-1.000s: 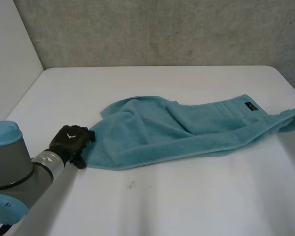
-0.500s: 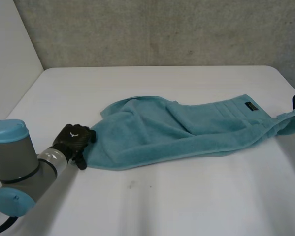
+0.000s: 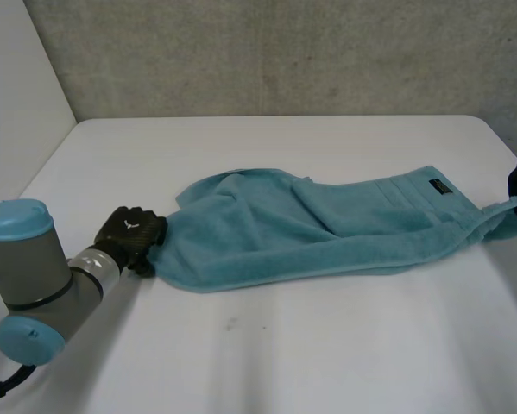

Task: Fold the laundry

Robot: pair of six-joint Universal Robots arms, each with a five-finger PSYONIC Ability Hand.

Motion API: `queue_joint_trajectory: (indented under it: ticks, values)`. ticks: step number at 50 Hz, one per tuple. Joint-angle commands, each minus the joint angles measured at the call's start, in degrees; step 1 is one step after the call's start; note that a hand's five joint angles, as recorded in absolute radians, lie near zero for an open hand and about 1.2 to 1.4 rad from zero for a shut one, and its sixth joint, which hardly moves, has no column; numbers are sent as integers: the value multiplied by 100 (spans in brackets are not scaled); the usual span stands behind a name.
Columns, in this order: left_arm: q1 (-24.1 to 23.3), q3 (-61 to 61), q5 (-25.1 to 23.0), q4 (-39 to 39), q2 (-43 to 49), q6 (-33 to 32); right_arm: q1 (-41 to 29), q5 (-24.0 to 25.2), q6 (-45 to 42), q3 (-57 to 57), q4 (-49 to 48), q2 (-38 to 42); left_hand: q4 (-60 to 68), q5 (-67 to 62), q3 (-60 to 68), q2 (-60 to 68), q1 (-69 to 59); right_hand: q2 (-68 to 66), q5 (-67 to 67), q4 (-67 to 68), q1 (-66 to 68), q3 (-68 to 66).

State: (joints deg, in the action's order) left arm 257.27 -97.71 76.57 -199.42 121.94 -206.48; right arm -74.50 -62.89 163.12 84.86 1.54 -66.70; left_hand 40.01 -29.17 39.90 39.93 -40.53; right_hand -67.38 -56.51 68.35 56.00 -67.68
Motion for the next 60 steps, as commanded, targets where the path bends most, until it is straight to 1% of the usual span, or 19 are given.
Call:
queue_joint_trajectory:
  ticks: [1,3,15,19,23,27,30,32,36,39,40,47,51,52,54,55,57,58,60]
  values:
    - [-10,59,7,0,-3,20,-65,-13,-245,48,4,16,3356,-3440,3366,3364,-3304,-1262,-1349,1165,2400,-1232]
    - [-18,59,7,-26,-64,64,-74,-13,-281,57,12,16,3996,-4080,4007,4004,-3944,-1262,-1349,1165,2400,-1232]
    - [-27,15,86,-53,-223,29,-144,-13,-299,109,30,7,3999,-4083,4010,4007,-3947,-1262,-1349,1165,2400,-1232]
    - [-1,-143,121,44,-731,29,-214,13,-360,136,127,-115,3999,-4083,4010,4007,-3947,-1262,-1349,1165,2400,-1232]
    - [52,-494,288,263,-1583,-6,-293,22,-868,153,784,-791,3999,-4083,4010,4007,-3947,-1262,-1349,1165,2400,-1232]
    - [87,-749,569,798,-2638,-190,-241,-4,-1870,153,1917,-1512,3999,-4083,4010,4007,-3947,-1262,-1349,1165,2400,-1232]
    - [279,-960,622,1429,-3261,-523,-214,-30,-2792,276,2718,-1873,3999,-4083,4010,4007,-3947,-1262,-1349,1165,2400,-1232]
    - [350,-1048,614,1721,-3378,-691,-214,-66,-3493,477,3156,-2031,3999,-4083,4010,4007,-3947,-1262,-1349,1165,2400,-1232]
    - [342,-1154,614,2057,-3326,-850,-258,-179,-4278,794,3379,-2041,3999,-4083,4010,4007,-3947,-1262,-1349,1165,2400,-1232]
    - [333,-1145,614,2100,-2800,-903,-293,-294,-4333,935,3344,-1962,3999,-4083,4010,4007,-3947,-1262,-1349,1165,2400,-1232]
    - [342,-1058,622,2100,-2415,-903,-311,-381,-4324,970,3274,-1813,3999,-4083,4010,4007,-3947,-1262,-1349,1165,2400,-1232]
    - [289,-268,649,1951,-1165,-912,-802,-935,-4307,576,2791,-653,3999,-4083,4010,4007,-3947,-1262,-1349,1165,2400,-1232]
    - [272,261,675,1793,-803,-912,-1355,-1356,-3852,-326,2335,-135,3999,-4083,4010,4007,-3947,-1262,-1349,1165,2400,-1232]
    - [176,1209,701,1601,-499,-894,-1435,-1419,-3684,-556,2255,-46,3999,-4083,4010,4007,-3947,-1262,-1349,1165,2400,-1232]
    - [140,1489,710,1556,-435,-894,-1515,-1481,-3498,-805,2166,34,3999,-4083,4010,4007,-3947,-1262,-1349,1165,2400,-1232]
    - [79,2118,754,1486,-347,-877,-1585,-1542,-3315,-1066,2088,112,3999,-4083,4010,4007,-3947,-1262,-1349,1165,2400,-1232]
    - [34,2815,859,1407,-250,-850,-1830,-1770,-2526,-2319,1746,279,3999,-4083,4010,4007,-3947,-1262,-1349,1165,2400,-1232]
    - [-44,3515,964,1293,-171,-850,-1866,-1823,-2348,-2673,1640,280,3999,-4083,4010,4007,-3947,-1262,-1349,1165,2400,-1232]
    - [-106,4186,1070,1091,-126,-824,-1919,-1928,-1944,-3324,1376,280,3999,-4083,4010,4007,-3947,-1262,-1349,1165,2400,-1232]
